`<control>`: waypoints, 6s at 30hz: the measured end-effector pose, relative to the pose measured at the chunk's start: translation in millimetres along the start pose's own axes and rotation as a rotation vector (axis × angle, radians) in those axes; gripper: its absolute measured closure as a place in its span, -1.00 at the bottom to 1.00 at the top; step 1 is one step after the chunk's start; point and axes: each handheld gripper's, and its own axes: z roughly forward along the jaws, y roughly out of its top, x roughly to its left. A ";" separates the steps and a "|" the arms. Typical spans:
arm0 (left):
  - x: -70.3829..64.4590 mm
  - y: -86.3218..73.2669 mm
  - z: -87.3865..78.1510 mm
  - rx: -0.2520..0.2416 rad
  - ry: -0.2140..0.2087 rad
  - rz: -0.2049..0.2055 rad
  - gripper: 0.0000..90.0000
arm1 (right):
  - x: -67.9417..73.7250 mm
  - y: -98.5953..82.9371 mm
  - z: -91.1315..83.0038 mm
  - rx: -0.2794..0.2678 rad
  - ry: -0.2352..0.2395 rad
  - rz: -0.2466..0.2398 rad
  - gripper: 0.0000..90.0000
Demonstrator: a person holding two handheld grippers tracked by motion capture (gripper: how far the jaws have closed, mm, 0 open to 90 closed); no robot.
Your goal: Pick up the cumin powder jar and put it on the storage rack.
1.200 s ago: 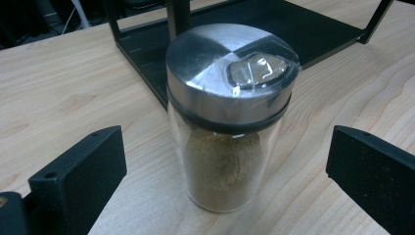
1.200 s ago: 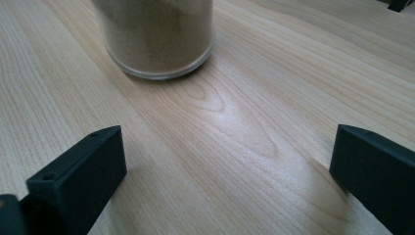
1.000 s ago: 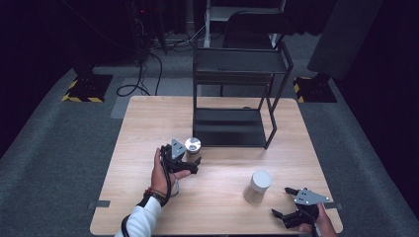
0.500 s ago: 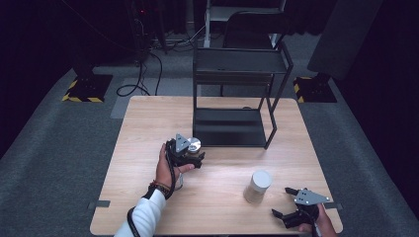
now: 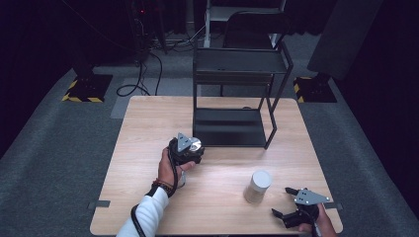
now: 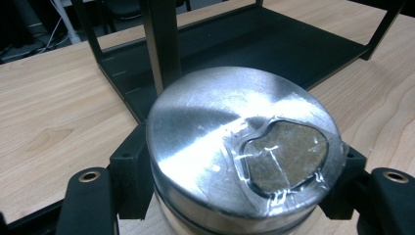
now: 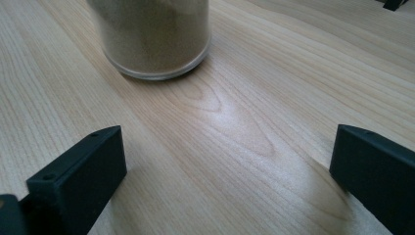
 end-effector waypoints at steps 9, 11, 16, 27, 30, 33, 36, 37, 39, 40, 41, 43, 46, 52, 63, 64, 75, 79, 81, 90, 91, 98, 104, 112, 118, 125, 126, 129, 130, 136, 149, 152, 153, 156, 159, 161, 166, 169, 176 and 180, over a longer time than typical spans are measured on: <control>-5.3 6.0 1.4 0.013 0.022 -0.023 -0.30 | 0.1 0.0 0.1 0.000 -0.001 0.000 -1.00; -6.1 8.8 0.8 0.016 0.026 -0.036 -0.30 | 0.1 0.0 0.1 0.000 -0.001 0.000 -1.00; -8.2 19.9 -3.1 0.030 0.021 -0.036 -0.30 | 0.1 0.0 0.1 0.000 -0.002 0.001 -1.00; -18.2 63.3 -14.6 0.043 -0.014 -0.075 -0.30 | 0.2 -0.1 0.1 -0.001 -0.002 0.001 -1.00; -20.2 77.2 -17.8 0.035 -0.012 -0.064 -0.30 | 0.3 -0.1 0.0 -0.001 -0.003 0.001 -1.00; -21.5 92.7 -20.3 0.031 -0.013 -0.052 -0.30 | 0.3 -0.1 0.0 -0.001 -0.003 0.001 -1.00; -20.9 111.2 -21.2 0.039 -0.015 -0.032 -0.30 | 0.4 0.0 0.0 0.000 -0.004 0.001 -1.00; -20.5 116.3 -21.5 0.035 -0.015 -0.034 -0.30 | 0.4 0.0 0.0 0.000 -0.003 0.001 -1.00; -19.5 126.3 -22.4 0.027 -0.017 -0.033 -0.30 | 0.4 0.0 0.0 0.000 -0.003 0.001 -1.00; -20.1 131.4 -22.9 0.023 -0.015 -0.027 -0.30 | 0.4 0.0 0.0 0.000 -0.003 0.001 -1.00; -21.1 136.6 -23.3 0.021 -0.010 -0.019 -0.30 | 0.4 0.0 0.0 0.000 -0.003 0.001 -1.00; -22.5 146.9 -24.1 0.019 -0.009 -0.006 -0.30 | 0.5 -0.1 0.0 -0.001 -0.003 0.003 -1.00; -23.4 161.4 -26.9 0.008 -0.011 0.007 -0.30 | 0.6 0.0 0.0 0.000 -0.004 0.004 -1.00; -25.3 192.6 -33.1 0.001 -0.005 0.025 -0.30 | 0.4 -0.2 0.1 -0.002 -0.003 0.002 -1.00; -25.5 245.2 -41.9 -0.019 -0.029 0.047 -0.30 | 0.4 -0.1 0.0 -0.001 -0.004 0.001 -1.00; -26.4 248.7 -42.2 -0.022 -0.028 0.050 -0.30 | 0.4 -0.1 0.0 -0.001 -0.004 0.001 -1.00; -24.7 280.1 -43.4 -0.034 -0.037 0.066 -0.30 | 0.0 -0.1 -0.1 0.000 -0.003 0.001 -1.00; -23.7 289.1 -44.1 -0.038 -0.036 0.067 -0.30 | 0.1 0.0 -0.1 0.000 -0.003 0.001 -1.00; -23.3 293.3 -44.9 -0.040 -0.033 0.068 -0.30 | 0.1 0.0 -0.1 0.000 -0.003 0.002 -1.00; -19.0 313.9 -44.4 -0.041 -0.048 0.091 -0.30 | -0.1 0.0 0.0 -0.001 -0.005 0.002 -1.00; -18.2 315.7 -43.0 -0.041 -0.051 0.092 -0.30 | -0.1 0.0 0.0 0.000 -0.005 0.002 -1.00; -15.0 327.1 -32.1 -0.036 -0.069 0.099 -0.30 | -0.1 -0.2 0.0 -0.001 -0.006 0.002 -1.00; -13.6 336.4 -28.6 -0.046 -0.071 0.103 -0.30 | 0.0 -0.1 0.1 -0.001 -0.006 0.003 -1.00; -7.9 347.7 -18.7 -0.051 -0.060 0.105 -0.30 | 0.0 -0.2 0.1 -0.001 -0.006 0.003 -1.00; -3.5 357.5 -7.5 -0.048 -0.053 0.116 -0.30 | 0.1 -0.1 0.1 -0.001 -0.007 0.003 -1.00; 2.3 365.6 7.2 -0.049 -0.037 0.132 -0.30 | 0.8 -0.1 0.2 -0.001 -0.012 0.007 -1.00; 3.4 366.7 8.9 -0.047 -0.036 0.135 -0.30 | 0.8 -0.1 0.2 -0.001 -0.012 0.007 -1.00; 8.7 366.7 14.6 -0.055 -0.037 0.123 -0.30 | 1.4 0.0 0.2 -0.001 -0.015 0.008 -1.00; 9.7 366.9 16.5 -0.057 -0.032 0.125 -0.30 | 1.4 0.0 0.2 -0.001 -0.015 0.009 -1.00; 17.0 368.4 24.9 -0.066 -0.031 0.124 -0.30 | 2.8 0.0 0.2 -0.001 -0.023 0.014 -1.00; 29.3 361.8 40.8 -0.072 -0.047 0.106 -0.30 | 3.6 -0.1 0.2 -0.001 -0.028 0.017 -1.00; 31.2 361.1 41.9 -0.076 -0.058 0.104 -0.30 | 3.6 -0.1 0.2 -0.001 -0.028 0.017 -1.00; 31.6 360.0 42.3 -0.080 -0.060 0.099 -0.30 | 3.6 -0.1 0.2 -0.002 -0.028 0.017 -1.00; 31.8 357.6 41.9 -0.091 -0.056 0.097 -0.33 | 3.6 -0.1 0.2 -0.001 -0.028 0.017 -1.00; 29.9 357.0 40.5 -0.101 -0.052 0.086 -0.51 | 3.6 -0.1 0.2 -0.001 -0.028 0.017 -1.00; 27.0 358.4 38.5 -0.101 -0.040 0.090 -0.58 | 3.6 -0.1 0.2 -0.001 -0.028 0.017 -1.00; 24.4 356.7 29.7 -0.127 -0.032 0.077 -0.83 | 3.5 -0.1 0.2 -0.001 -0.028 0.017 -1.00; 23.3 354.4 21.6 -0.144 -0.038 0.076 -0.91 | 3.5 -0.1 0.2 -0.001 -0.028 0.017 -1.00; 17.2 347.6 0.5 -0.164 -0.047 0.065 -0.98 | 3.6 -0.2 0.2 -0.002 -0.028 0.017 -1.00; 11.8 341.6 -8.8 -0.170 -0.056 0.070 -0.98 | 3.6 -0.2 0.2 -0.002 -0.029 0.017 -1.00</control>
